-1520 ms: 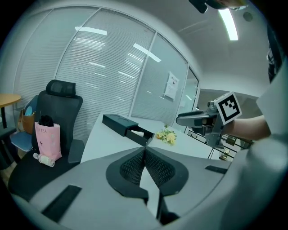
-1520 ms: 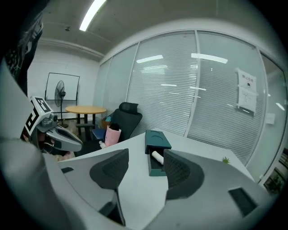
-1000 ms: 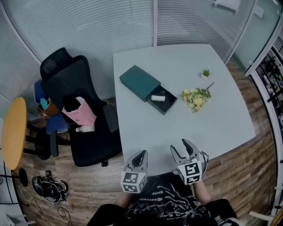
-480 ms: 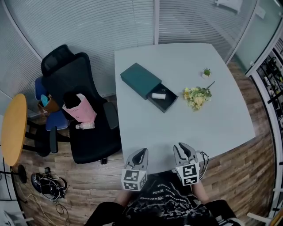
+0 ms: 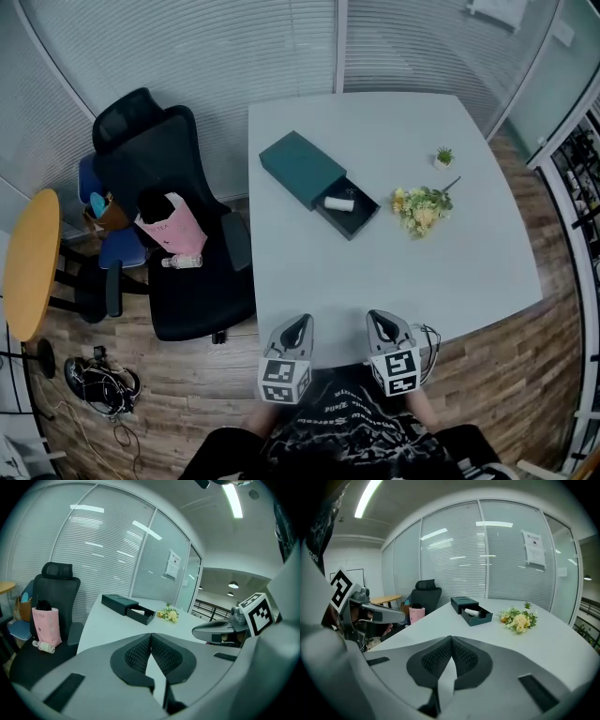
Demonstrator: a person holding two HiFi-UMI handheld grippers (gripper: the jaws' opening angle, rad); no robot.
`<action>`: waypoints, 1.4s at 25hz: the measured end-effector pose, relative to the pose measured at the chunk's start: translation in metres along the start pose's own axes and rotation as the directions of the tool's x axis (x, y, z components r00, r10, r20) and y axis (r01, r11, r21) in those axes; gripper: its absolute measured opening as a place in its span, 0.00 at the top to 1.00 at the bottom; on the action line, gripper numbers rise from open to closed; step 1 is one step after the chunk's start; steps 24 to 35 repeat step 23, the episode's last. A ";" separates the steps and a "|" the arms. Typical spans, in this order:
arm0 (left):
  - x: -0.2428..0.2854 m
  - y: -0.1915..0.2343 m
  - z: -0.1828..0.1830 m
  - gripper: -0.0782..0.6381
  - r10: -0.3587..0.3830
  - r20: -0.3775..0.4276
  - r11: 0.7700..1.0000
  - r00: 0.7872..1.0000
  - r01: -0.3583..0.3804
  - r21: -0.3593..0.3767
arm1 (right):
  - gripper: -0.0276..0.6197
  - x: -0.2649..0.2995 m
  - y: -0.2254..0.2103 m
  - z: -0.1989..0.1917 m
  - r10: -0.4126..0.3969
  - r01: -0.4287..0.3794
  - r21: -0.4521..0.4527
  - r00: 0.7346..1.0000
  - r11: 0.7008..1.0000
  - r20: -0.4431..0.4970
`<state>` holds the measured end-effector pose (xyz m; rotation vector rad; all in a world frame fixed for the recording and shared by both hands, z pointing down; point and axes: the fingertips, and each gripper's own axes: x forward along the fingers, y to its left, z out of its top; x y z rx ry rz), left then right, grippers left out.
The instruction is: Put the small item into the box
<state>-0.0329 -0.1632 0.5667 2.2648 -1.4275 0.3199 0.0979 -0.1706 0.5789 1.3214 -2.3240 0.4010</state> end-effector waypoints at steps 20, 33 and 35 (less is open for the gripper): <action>0.022 -0.002 0.006 0.86 0.023 0.004 1.000 1.000 -0.023 0.002 | 0.95 0.012 -0.025 0.001 -0.009 0.009 -0.026 1.000 1.000 -0.008; 0.024 -0.001 0.008 0.86 0.026 0.010 1.000 1.000 -0.026 0.003 | 0.95 0.012 -0.028 0.007 -0.012 0.012 -0.026 1.000 1.000 0.005; 0.024 -0.001 0.008 0.86 0.026 0.010 1.000 1.000 -0.026 0.003 | 0.95 0.012 -0.028 0.007 -0.012 0.012 -0.026 1.000 1.000 0.005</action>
